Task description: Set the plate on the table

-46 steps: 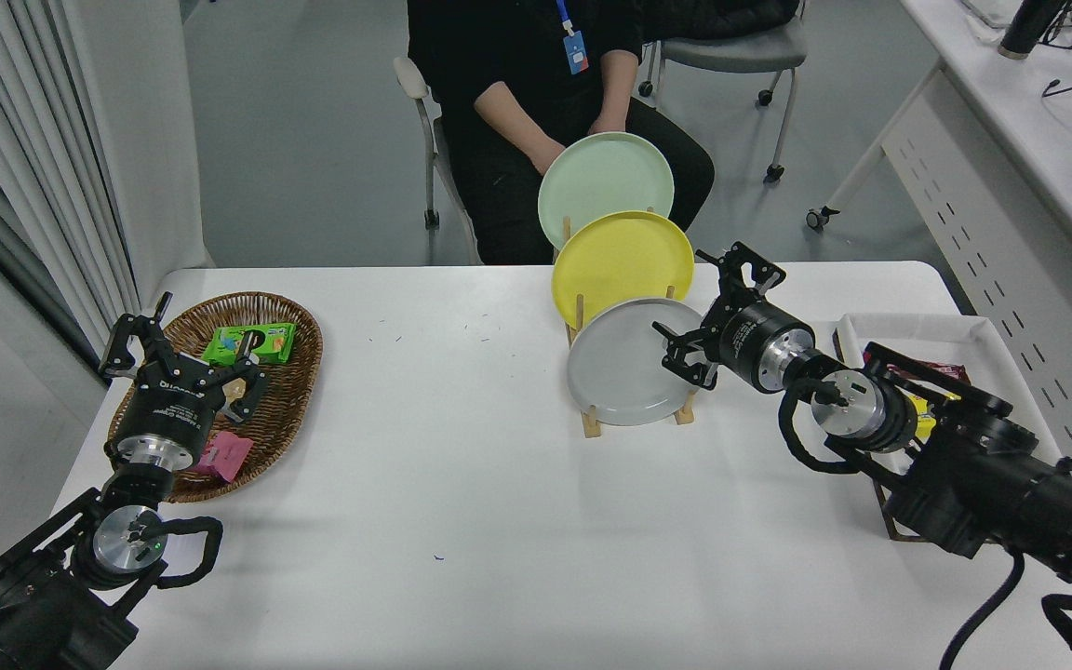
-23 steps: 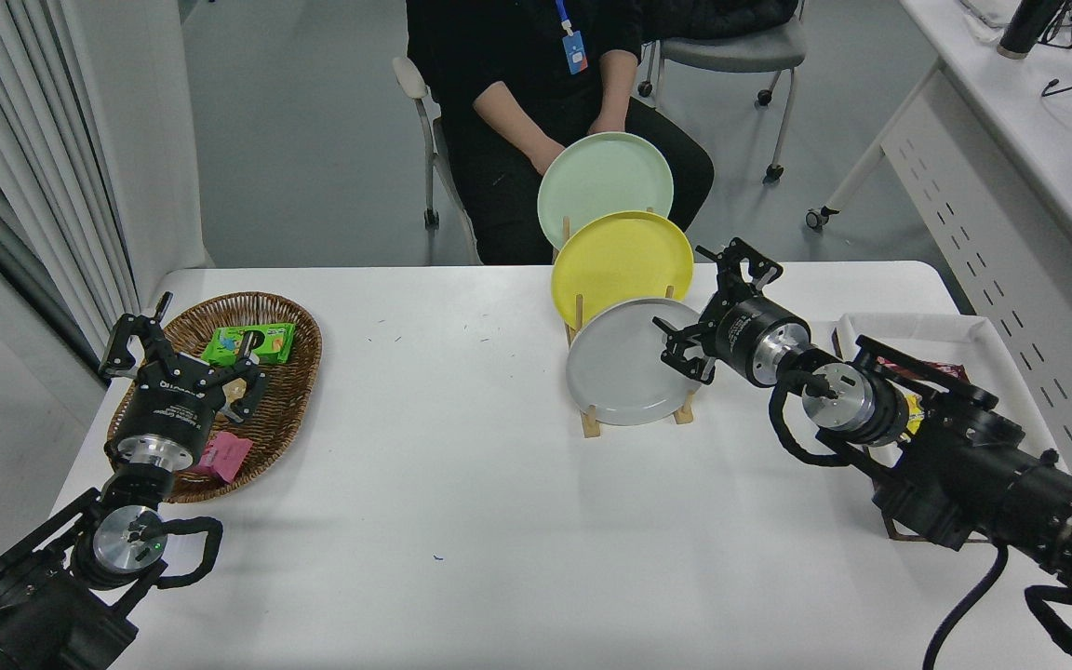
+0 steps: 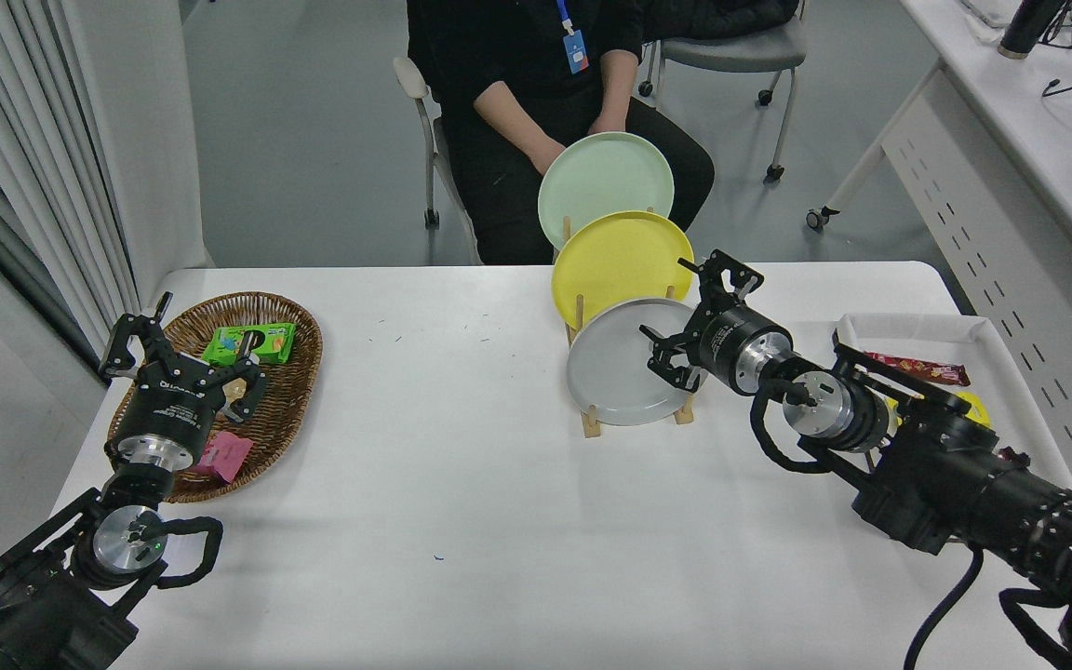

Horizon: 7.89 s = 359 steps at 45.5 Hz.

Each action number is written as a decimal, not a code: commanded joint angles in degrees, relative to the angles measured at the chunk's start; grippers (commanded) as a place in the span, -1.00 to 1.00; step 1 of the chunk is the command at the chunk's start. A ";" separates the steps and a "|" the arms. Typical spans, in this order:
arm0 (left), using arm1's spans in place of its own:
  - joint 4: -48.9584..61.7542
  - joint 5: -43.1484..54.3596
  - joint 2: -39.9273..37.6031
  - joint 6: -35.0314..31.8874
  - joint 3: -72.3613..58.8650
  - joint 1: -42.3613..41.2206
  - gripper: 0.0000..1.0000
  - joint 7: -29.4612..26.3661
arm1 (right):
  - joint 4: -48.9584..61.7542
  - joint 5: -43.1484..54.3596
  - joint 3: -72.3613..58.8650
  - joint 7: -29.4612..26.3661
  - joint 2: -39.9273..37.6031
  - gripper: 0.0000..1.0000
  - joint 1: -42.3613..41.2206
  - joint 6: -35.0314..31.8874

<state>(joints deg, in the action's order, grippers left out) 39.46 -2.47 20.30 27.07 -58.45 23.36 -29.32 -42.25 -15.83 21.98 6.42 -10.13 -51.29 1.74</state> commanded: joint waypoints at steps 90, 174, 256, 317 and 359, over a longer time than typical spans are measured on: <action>0.00 0.00 0.00 0.00 0.00 -0.06 0.96 -0.03 | -2.75 3.35 0.87 -0.09 0.02 -0.15 1.55 0.45; 0.00 0.00 0.00 0.00 0.00 0.02 0.96 -0.03 | -11.36 6.25 5.79 0.00 -2.88 -0.39 2.69 13.29; 0.00 0.00 0.00 0.00 0.00 0.02 0.96 -0.03 | -11.63 6.25 6.06 0.00 -2.88 -0.74 3.39 13.38; 0.00 0.00 0.00 0.00 0.00 0.02 0.96 -0.03 | -18.39 5.11 6.41 -0.18 -4.37 -1.00 3.39 17.33; 0.00 0.00 0.00 0.00 0.00 -0.06 0.96 -0.03 | -32.11 1.60 10.54 -1.50 -9.21 -1.00 -2.93 23.75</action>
<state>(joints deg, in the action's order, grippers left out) 39.46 -2.48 20.30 27.07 -58.45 23.35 -29.33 -72.88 -11.50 32.13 5.57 -18.95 -50.81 25.00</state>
